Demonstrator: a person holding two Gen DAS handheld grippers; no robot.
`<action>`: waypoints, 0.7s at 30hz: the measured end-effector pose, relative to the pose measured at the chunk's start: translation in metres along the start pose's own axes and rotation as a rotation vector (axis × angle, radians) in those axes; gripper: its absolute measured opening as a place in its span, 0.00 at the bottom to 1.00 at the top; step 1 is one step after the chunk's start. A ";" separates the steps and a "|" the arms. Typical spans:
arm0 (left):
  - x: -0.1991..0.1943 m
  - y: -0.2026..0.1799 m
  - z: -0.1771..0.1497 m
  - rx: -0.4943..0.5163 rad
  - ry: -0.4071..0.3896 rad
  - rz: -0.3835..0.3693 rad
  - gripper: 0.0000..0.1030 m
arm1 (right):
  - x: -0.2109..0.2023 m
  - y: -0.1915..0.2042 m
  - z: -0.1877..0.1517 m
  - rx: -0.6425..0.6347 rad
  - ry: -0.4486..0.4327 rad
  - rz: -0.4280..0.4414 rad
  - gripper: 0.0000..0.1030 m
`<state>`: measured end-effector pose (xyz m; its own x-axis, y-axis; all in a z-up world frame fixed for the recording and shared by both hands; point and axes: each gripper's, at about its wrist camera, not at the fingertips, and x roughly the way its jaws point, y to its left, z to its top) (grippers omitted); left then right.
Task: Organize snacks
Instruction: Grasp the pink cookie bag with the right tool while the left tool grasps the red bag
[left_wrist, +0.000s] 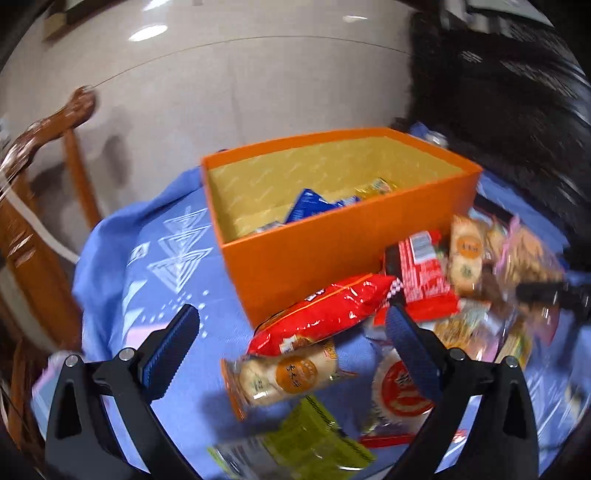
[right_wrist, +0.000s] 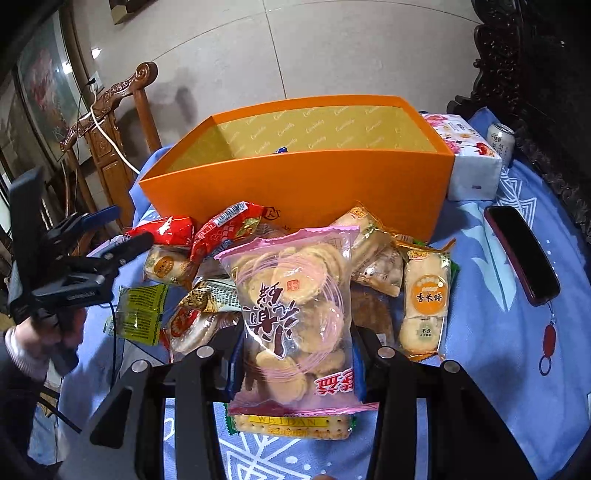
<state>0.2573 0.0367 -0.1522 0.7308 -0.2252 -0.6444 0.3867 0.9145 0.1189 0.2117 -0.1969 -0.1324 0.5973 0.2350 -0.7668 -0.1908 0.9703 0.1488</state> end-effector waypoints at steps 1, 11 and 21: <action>0.003 -0.001 -0.001 0.035 0.001 -0.015 0.96 | 0.000 0.000 0.001 -0.002 0.001 0.000 0.43; 0.033 -0.011 -0.005 0.256 0.014 -0.108 0.69 | 0.011 -0.001 0.007 0.021 0.024 -0.018 0.43; 0.045 -0.028 -0.016 0.282 0.066 -0.133 0.34 | 0.015 0.000 0.006 0.024 0.033 -0.020 0.43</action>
<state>0.2705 0.0065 -0.1966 0.6290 -0.3060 -0.7147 0.6240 0.7470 0.2293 0.2259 -0.1934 -0.1403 0.5743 0.2139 -0.7902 -0.1601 0.9760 0.1479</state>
